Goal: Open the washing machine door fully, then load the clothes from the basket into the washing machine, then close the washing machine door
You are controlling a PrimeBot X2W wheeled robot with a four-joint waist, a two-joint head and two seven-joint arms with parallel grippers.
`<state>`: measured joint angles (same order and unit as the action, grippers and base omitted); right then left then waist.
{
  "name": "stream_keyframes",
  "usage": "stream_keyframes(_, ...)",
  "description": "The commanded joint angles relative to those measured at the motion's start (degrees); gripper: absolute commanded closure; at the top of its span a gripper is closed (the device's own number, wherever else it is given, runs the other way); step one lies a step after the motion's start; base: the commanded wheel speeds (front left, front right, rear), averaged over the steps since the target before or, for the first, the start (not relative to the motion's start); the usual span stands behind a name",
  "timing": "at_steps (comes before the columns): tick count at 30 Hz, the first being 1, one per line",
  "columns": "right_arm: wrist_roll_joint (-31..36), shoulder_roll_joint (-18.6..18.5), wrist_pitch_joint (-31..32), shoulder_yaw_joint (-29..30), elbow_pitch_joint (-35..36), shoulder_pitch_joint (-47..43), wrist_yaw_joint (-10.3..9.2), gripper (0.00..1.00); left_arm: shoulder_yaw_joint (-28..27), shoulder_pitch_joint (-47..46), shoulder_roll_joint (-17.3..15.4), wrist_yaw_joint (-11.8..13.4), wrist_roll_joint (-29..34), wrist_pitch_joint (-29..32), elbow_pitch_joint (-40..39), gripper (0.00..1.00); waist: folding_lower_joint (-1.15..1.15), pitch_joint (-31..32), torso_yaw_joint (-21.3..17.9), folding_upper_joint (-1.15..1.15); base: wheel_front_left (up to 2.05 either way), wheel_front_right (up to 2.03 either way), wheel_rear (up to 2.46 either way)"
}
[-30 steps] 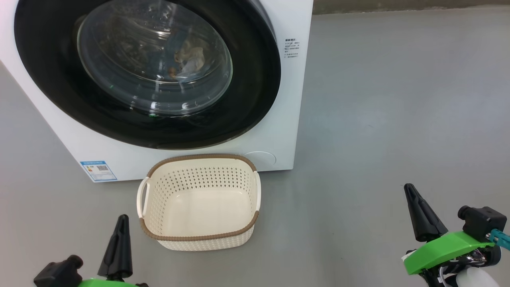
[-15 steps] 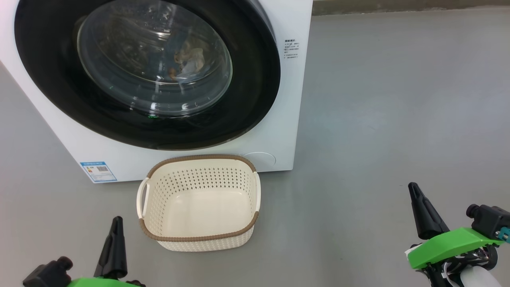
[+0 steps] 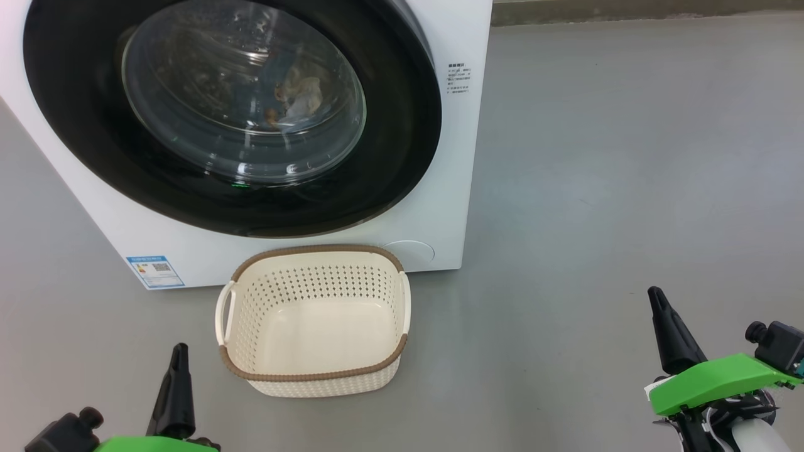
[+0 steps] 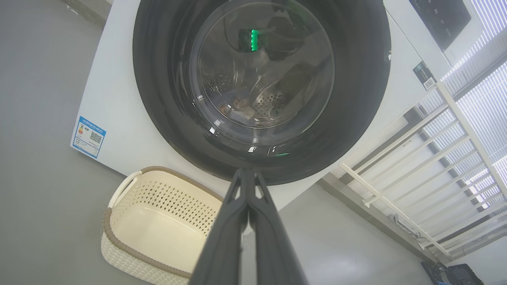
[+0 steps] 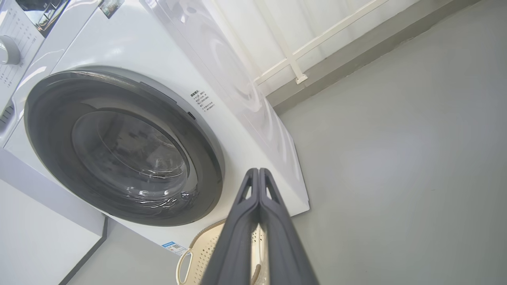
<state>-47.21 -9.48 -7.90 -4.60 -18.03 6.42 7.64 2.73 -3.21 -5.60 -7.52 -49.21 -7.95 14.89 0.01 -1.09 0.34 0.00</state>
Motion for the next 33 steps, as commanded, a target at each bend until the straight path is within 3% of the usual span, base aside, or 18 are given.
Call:
stream_keyframes(1, -1.58, -0.67, 0.24, 0.69, 1.68, 1.22, -0.05, 1.00, -1.22, -1.79, -0.30, 0.01, -1.45, 0.44, -1.15, 1.00, 0.00, 0.01, 0.00, 0.00, 0.00, 0.00, 0.00)
stream_keyframes(33, -18.43, 2.08, 5.66, 4.65, 2.59, 0.64, -0.09, 1.00, -4.31, -2.25, 0.84, 0.02, -17.53, 5.84, -1.03, 1.00, 0.00, 0.36, -0.13, 0.00, 0.00, 0.00, 0.00)
